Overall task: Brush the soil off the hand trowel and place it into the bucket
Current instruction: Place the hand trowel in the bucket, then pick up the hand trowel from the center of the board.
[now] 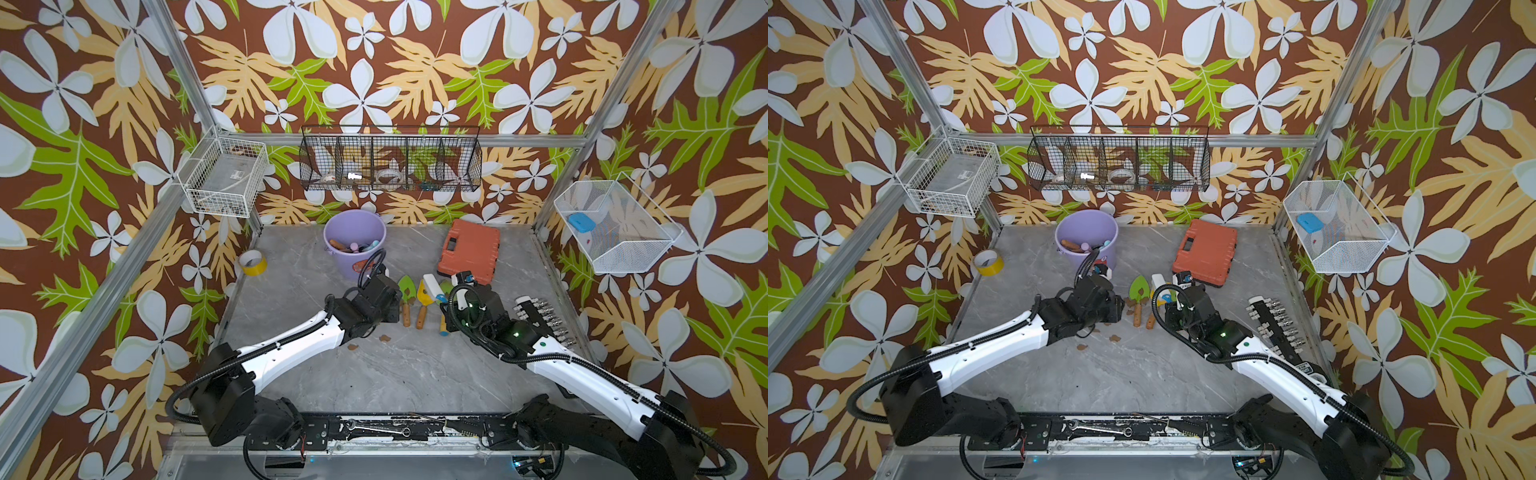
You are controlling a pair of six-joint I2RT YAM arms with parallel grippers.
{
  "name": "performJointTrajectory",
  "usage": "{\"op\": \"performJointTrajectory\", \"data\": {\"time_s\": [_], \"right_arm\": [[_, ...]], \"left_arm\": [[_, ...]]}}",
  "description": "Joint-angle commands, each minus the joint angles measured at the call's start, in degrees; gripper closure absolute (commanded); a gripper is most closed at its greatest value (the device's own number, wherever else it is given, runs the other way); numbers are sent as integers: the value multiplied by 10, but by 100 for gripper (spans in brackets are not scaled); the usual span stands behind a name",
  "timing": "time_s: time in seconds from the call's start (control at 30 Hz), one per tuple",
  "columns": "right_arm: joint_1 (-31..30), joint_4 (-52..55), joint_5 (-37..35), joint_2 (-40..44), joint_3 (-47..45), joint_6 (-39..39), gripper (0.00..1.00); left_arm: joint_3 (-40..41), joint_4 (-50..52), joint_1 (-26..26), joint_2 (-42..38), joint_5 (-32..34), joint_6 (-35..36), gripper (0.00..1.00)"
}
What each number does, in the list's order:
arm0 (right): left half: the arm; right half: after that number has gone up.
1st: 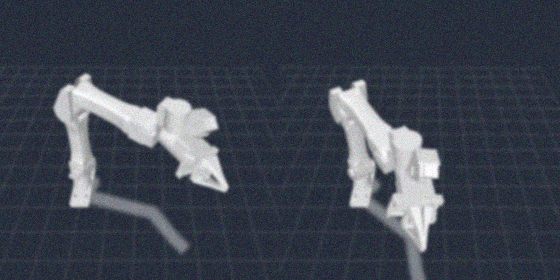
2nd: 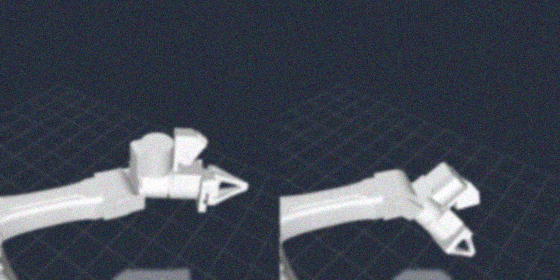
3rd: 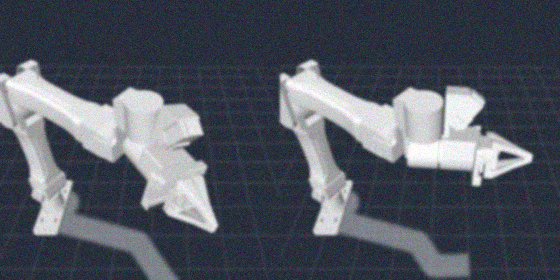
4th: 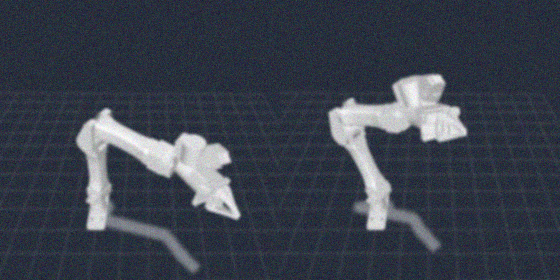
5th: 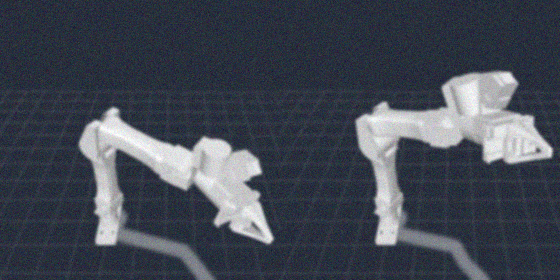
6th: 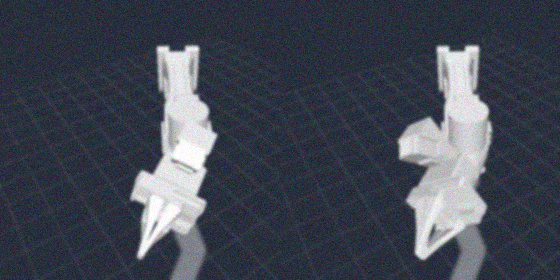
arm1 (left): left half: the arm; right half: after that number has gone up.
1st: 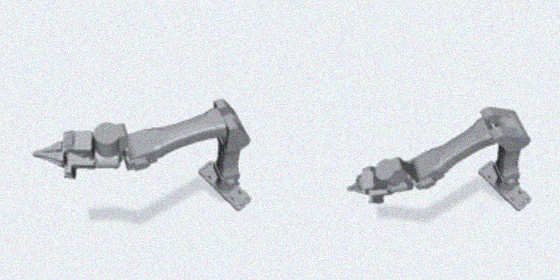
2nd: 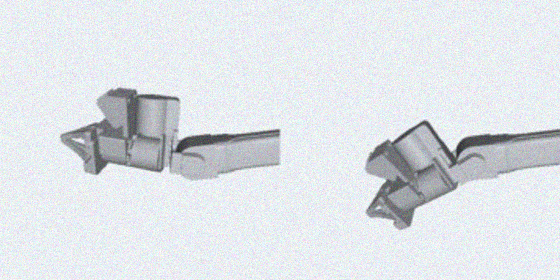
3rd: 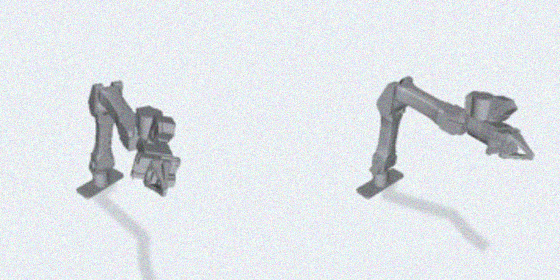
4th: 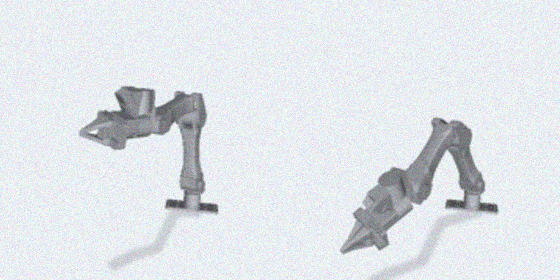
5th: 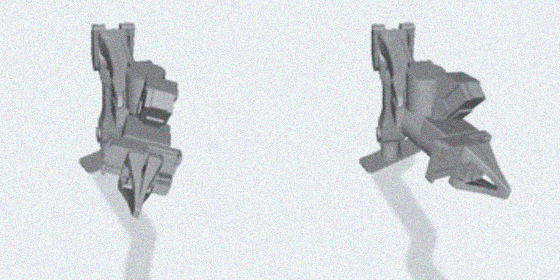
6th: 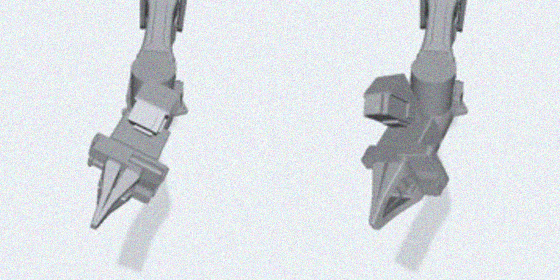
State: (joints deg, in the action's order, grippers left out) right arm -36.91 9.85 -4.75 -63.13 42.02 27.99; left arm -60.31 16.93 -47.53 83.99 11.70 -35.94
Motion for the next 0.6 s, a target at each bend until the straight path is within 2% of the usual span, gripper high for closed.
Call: {"op": "performJointTrajectory", "data": {"time_s": [0.0, 0.17, 0.23, 0.57], "right_arm": [[1, -15, -3, -5, 4, 7, 100], [1, -20, 1, -9, 1, 11, 100], [1, -21, 1, -9, 0, 10, 100], [1, -30, 1, -17, -8, 3, 100]], "left_arm": [[-25, -48, -9, 49, -8, -10, 50], [-78, -14, -15, 136, 24, 1, 51], [-88, -8, -16, 162, 21, 6, 54], [-131, 25, -20, 246, 31, 15, 58]]}}
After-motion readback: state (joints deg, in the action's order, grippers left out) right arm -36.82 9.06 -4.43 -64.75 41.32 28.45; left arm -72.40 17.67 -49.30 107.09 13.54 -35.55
